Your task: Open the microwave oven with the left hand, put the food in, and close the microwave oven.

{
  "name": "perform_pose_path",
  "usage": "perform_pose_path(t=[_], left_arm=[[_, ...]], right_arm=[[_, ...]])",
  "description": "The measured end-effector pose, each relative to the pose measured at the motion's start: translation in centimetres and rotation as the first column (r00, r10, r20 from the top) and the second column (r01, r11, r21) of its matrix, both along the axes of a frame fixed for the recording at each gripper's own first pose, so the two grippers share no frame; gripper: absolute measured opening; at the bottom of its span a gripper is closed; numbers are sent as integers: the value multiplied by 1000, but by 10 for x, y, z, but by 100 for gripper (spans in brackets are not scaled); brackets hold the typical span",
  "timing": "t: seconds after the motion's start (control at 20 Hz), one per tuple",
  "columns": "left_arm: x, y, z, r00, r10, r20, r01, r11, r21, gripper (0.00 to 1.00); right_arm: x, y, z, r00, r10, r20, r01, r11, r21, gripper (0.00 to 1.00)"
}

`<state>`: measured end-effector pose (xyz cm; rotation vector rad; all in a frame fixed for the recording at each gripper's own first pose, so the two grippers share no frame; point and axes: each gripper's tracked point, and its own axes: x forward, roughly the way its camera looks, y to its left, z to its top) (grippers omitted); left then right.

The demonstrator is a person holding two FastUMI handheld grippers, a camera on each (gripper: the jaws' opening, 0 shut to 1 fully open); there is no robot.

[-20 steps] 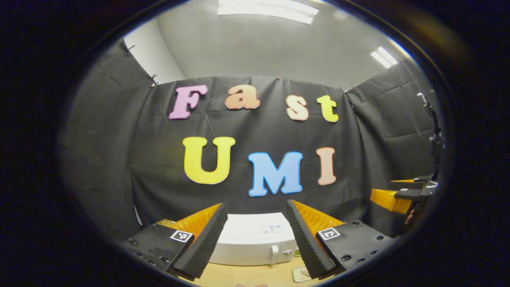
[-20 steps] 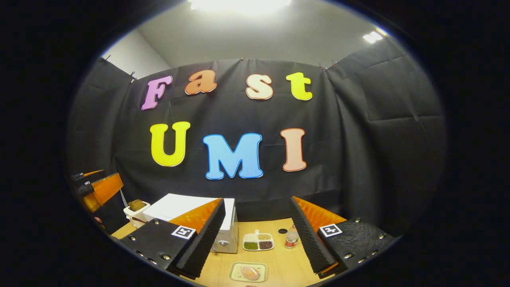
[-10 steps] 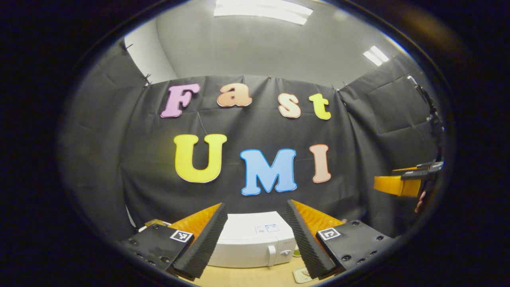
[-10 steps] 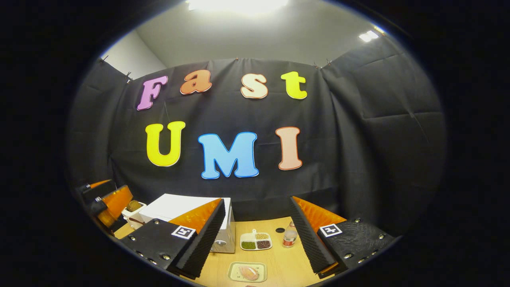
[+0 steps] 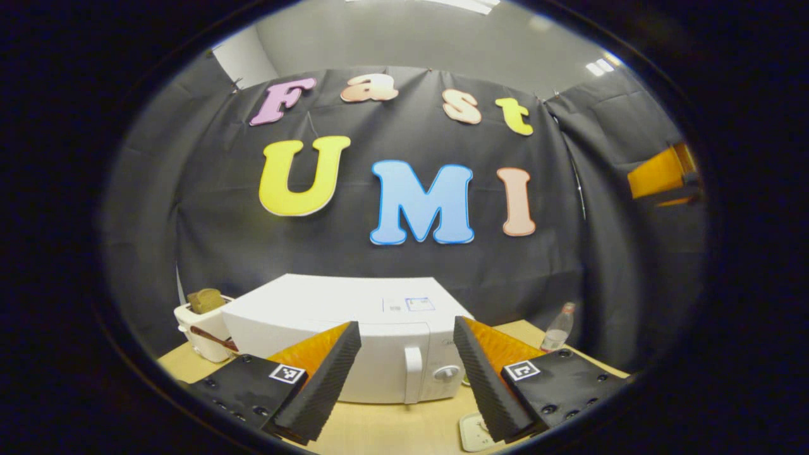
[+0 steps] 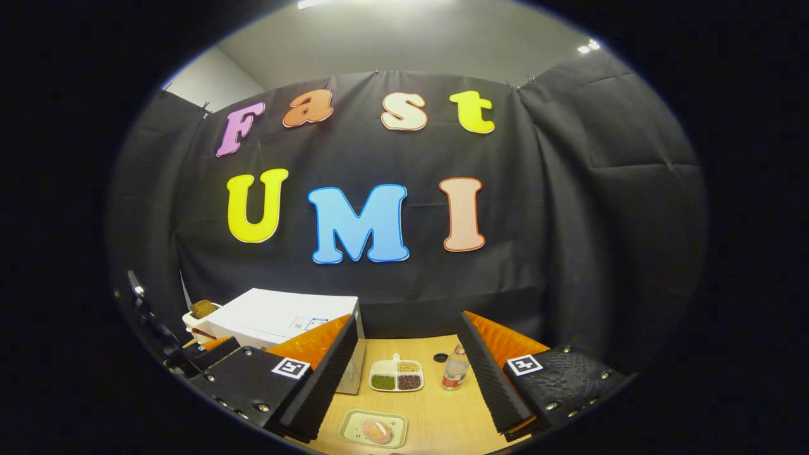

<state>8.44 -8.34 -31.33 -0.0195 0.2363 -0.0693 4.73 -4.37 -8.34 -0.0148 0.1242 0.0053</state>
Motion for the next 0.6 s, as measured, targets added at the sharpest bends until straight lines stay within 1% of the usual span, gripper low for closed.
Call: perform_pose_path(t=[0.1, 0.25, 0.4, 0.5, 0.55, 0.6], left_arm=[[10, -8, -45, 998, -2, -58, 3, 1000, 20, 98], [25, -12, -94, 993, 22, -116, -20, 1000, 19, 98], [41, -12, -122, 989, 31, -142, -25, 999, 49, 98], [50, -10, -133, 986, 50, -162, -44, 998, 40, 99], [49, -9, -135, 984, 57, -169, -52, 998, 32, 96], [50, -12, -136, 983, 47, -177, -44, 999, 24, 82]], right_arm=[[13, -7, -6, 1000, -3, -5, 3, 1000, -16, 97], [29, -16, -17, 1000, 9, -29, -9, 1000, -25, 97], [40, -28, -31, 998, 5, -55, -6, 1000, -26, 97], [47, -36, -44, 996, -2, -88, 0, 1000, -22, 97], [50, -40, -49, 995, -7, -101, 6, 1000, -15, 97], [53, -44, -53, 994, -12, -112, 11, 1000, -5, 97]])
